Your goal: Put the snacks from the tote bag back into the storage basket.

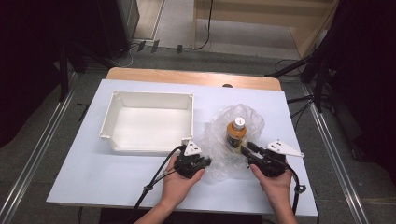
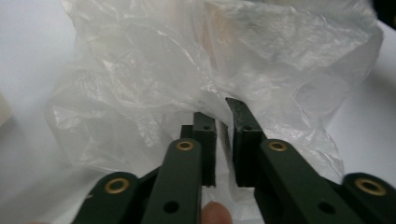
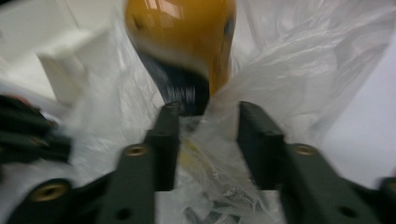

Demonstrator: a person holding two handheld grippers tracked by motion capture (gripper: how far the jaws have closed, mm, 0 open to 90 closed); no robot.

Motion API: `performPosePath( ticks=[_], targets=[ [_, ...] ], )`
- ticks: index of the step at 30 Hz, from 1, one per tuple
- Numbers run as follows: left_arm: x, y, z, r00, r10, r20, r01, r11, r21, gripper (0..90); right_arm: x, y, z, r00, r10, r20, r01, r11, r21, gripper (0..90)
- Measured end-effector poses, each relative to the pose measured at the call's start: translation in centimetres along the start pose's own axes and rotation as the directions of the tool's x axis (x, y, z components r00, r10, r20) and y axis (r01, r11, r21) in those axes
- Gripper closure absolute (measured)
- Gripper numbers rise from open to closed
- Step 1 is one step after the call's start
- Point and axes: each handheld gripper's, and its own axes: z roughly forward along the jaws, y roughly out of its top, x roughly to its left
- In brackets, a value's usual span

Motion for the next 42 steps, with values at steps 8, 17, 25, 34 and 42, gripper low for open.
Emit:
performPosePath(
  ticks=[8,17,25,34,42],
  targets=[
    [-1.4,0.9,-1.6,0.9981,0.047,-0.039,-0.051,0.992,-0.115,54.5,0.3,-1.1,2.9,0.9989,-0.016,0.045,0.01,0.993,0.121,90.0],
    [-2.0,4.4,-2.4,0.9921,0.0,-0.126,-0.032,0.9655,-0.258,33.5,0.5,-1.6,3.7,0.996,-0.04,0.08,0.023,0.979,0.201,90.0],
    [-1.3,3.7,2.4,0.9922,0.021,-0.123,-0.027,0.9987,-0.044,86.7,0.8,-2.0,2.7,0.9995,-0.022,0.025,0.017,0.986,0.168,81.2],
    [-0.9,2.4,4.2,0.9936,0.021,-0.111,-0.016,0.9987,0.049,89.3,1.8,-0.4,-1.6,0.9985,-0.051,0.02,0.052,0.998,-0.021,67.5],
    [-0.9,2.2,4.2,0.994,0.01,-0.109,-0.006,0.9992,0.04,89.2,-0.1,5.9,-3.9,0.9874,-0.005,0.158,0.042,0.972,-0.23,60.9]
  ],
)
